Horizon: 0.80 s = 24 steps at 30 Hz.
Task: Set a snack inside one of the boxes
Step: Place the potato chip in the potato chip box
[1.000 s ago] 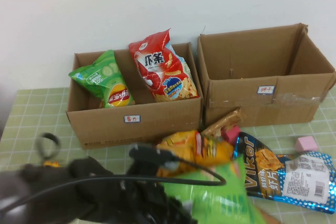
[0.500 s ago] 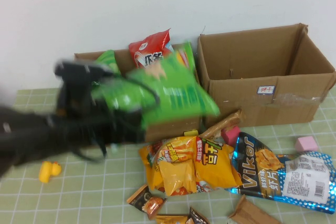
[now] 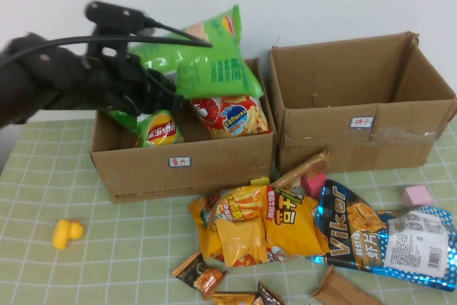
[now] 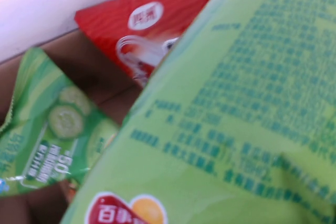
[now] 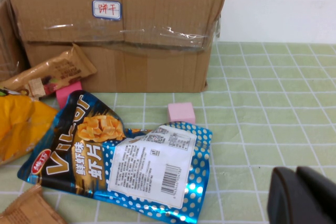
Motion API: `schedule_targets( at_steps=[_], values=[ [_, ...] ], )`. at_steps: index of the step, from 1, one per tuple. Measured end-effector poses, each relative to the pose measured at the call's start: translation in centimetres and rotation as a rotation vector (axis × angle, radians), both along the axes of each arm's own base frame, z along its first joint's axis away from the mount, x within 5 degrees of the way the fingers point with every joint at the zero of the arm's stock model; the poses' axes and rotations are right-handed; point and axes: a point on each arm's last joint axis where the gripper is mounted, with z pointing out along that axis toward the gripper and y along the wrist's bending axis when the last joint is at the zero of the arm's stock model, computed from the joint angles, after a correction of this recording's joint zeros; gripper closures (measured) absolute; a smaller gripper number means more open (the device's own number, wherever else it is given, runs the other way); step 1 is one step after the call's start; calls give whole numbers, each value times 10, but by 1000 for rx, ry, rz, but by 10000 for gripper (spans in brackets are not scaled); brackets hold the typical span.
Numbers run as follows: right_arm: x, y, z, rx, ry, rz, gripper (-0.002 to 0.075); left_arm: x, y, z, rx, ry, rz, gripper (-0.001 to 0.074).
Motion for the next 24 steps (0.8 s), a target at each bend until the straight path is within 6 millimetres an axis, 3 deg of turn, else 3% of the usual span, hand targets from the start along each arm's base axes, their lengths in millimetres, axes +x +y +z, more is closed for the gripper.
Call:
schedule_targets(
  at_steps=[8, 13, 18, 21, 24],
  values=[
    [0, 0, 0, 0, 0, 0, 728, 52, -4, -58, 138, 25, -6, 623],
    [0, 0, 0, 0, 0, 0, 728, 74, -4, -79, 175, 12, 5, 624],
    [0, 0, 0, 0, 0, 0, 728, 82, 6, -88, 189, 49, -3, 622],
    [0, 0, 0, 0, 0, 0, 728, 83, 16, -88, 185, 89, -3, 551],
    [0, 0, 0, 0, 0, 0, 728, 82, 27, -91, 173, 134, 12, 386]
  ],
)
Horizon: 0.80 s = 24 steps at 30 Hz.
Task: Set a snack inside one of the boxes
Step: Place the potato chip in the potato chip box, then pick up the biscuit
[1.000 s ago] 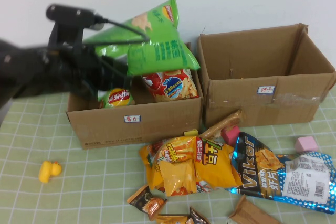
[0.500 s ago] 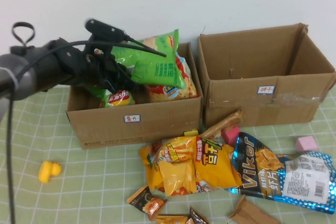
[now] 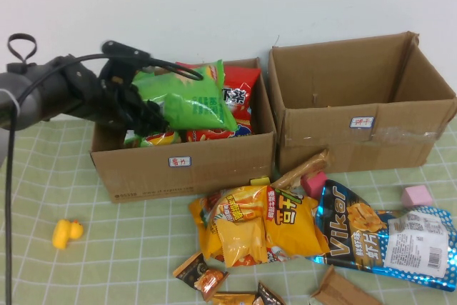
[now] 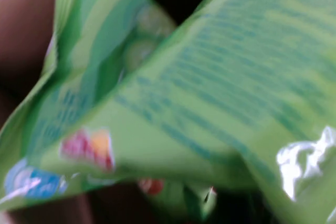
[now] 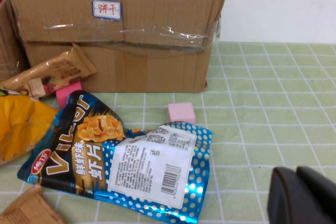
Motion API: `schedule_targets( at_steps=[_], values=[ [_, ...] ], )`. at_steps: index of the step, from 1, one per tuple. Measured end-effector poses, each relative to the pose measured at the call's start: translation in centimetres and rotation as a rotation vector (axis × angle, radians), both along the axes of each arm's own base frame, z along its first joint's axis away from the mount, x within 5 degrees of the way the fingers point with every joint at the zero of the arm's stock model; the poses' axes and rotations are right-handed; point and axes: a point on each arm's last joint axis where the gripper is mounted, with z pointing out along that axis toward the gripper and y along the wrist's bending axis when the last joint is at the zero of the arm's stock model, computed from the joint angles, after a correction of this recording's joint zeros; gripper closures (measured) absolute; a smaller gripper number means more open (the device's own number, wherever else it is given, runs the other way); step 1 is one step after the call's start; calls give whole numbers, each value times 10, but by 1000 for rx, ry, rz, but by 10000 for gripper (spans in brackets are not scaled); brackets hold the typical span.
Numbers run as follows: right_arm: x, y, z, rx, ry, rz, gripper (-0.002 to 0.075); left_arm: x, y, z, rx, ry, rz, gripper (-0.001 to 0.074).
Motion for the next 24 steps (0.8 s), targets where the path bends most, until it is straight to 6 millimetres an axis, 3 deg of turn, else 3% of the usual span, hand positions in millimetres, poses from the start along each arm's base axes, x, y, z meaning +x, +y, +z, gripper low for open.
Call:
schedule_targets(
  at_steps=[4, 6, 9, 12, 15, 21, 24],
  values=[
    [0, 0, 0, 0, 0, 0, 728, 0, 10, -2, -15, 37, 26, 176],
    [0, 0, 0, 0, 0, 0, 728, -1, 15, -2, -14, 52, 30, 124],
    [0, 0, 0, 0, 0, 0, 728, -3, 19, 2, 12, 51, 19, 94],
    [0, 0, 0, 0, 0, 0, 728, -6, 22, 19, 45, 16, 3, 107],
    [0, 0, 0, 0, 0, 0, 728, -15, 24, 54, 71, -62, -9, 204],
    [0, 0, 0, 0, 0, 0, 728, -53, 28, 134, 94, -188, -49, 630],
    [0, 0, 0, 0, 0, 0, 728, -81, 28, 167, 89, -201, -85, 703]
  ],
)
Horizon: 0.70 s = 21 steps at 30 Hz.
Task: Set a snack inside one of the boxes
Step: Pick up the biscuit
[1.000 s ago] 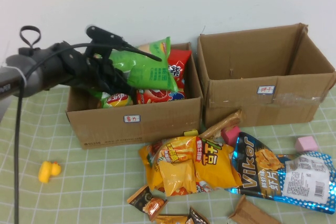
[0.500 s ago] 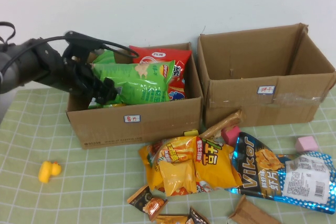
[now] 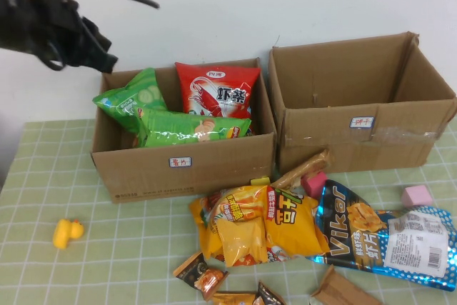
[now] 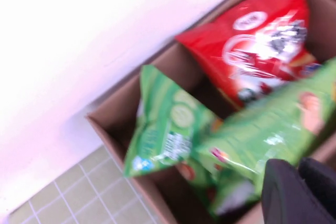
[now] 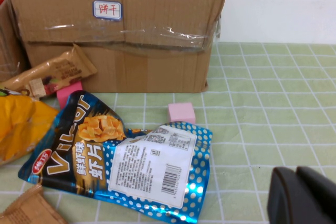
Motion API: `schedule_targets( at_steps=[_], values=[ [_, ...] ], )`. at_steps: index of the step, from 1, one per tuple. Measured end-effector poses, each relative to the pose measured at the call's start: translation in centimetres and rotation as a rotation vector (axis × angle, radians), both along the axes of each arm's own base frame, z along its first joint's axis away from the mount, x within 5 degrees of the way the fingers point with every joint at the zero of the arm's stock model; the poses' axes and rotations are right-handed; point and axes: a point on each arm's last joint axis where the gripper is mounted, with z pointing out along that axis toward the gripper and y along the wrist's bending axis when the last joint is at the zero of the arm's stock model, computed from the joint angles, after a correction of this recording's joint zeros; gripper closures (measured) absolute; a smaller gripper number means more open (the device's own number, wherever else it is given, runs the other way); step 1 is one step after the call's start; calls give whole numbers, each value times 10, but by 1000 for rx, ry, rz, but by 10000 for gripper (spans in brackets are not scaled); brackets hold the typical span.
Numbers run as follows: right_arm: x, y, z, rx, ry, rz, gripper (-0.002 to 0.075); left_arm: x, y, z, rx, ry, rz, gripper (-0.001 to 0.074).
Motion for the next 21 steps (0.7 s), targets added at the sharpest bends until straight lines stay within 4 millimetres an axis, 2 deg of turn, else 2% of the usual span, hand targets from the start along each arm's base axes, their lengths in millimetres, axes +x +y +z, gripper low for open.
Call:
schedule_targets(
  at_steps=[3, 5, 9, 11, 14, 17, 21],
  values=[
    [0, 0, 0, 0, 0, 0, 728, -28, 1, 14, 1, 20, -27, 725],
    [0, 0, 0, 0, 0, 0, 728, -48, 2, 9, -2, 46, -24, 730],
    [0, 0, 0, 0, 0, 0, 728, -96, -1, -19, -34, 91, 4, 734],
    [0, 0, 0, 0, 0, 0, 728, -121, -6, -39, -46, 117, 4, 735],
    [0, 0, 0, 0, 0, 0, 728, -148, -13, -63, -59, 172, -11, 735],
    [0, 0, 0, 0, 0, 0, 728, -164, -19, -80, -73, 245, -19, 736],
    [0, 0, 0, 0, 0, 0, 728, -175, -30, -89, -76, 316, -44, 736]
  ],
)
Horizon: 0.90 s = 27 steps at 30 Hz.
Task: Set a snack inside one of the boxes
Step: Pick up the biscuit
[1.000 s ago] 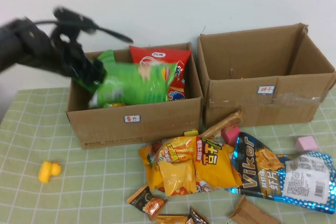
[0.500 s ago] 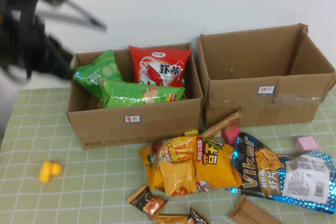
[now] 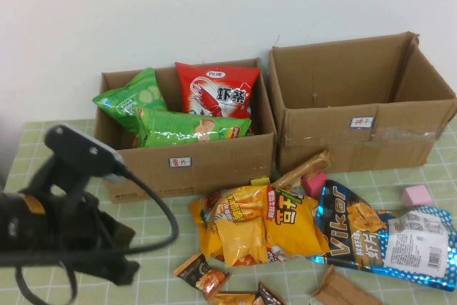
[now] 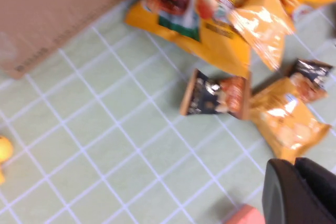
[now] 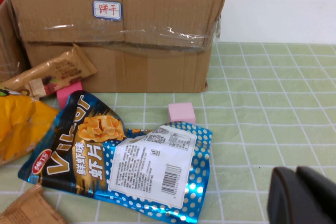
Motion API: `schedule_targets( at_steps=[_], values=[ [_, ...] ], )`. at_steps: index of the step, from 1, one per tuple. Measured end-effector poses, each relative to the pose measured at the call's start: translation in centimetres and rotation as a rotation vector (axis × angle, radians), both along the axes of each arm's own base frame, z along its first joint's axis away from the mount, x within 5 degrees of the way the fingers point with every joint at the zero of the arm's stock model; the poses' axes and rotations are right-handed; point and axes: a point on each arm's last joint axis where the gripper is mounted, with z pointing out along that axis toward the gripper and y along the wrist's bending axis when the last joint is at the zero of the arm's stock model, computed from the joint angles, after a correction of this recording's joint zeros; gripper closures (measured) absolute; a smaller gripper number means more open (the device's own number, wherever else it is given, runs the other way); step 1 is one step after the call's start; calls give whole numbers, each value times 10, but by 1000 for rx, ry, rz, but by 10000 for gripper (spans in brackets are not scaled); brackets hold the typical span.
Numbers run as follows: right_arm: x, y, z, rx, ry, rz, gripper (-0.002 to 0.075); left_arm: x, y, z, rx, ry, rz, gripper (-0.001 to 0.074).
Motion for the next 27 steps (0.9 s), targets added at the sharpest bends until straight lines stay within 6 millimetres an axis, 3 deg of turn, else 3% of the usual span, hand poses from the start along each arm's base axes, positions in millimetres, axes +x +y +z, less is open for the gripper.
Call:
schedule_targets(
  at_steps=[8, 14, 21, 27],
  values=[
    [0, 0, 0, 0, 0, 0, 728, -30, -37, -28, 19, 46, -81, 736],
    [0, 0, 0, 0, 0, 0, 728, -39, -66, -58, 159, 82, -136, 736],
    [0, 0, 0, 0, 0, 0, 728, -31, -95, -99, 339, 135, -204, 736],
    [0, 0, 0, 0, 0, 0, 728, -9, -120, -122, 399, 183, -212, 736]
  ],
)
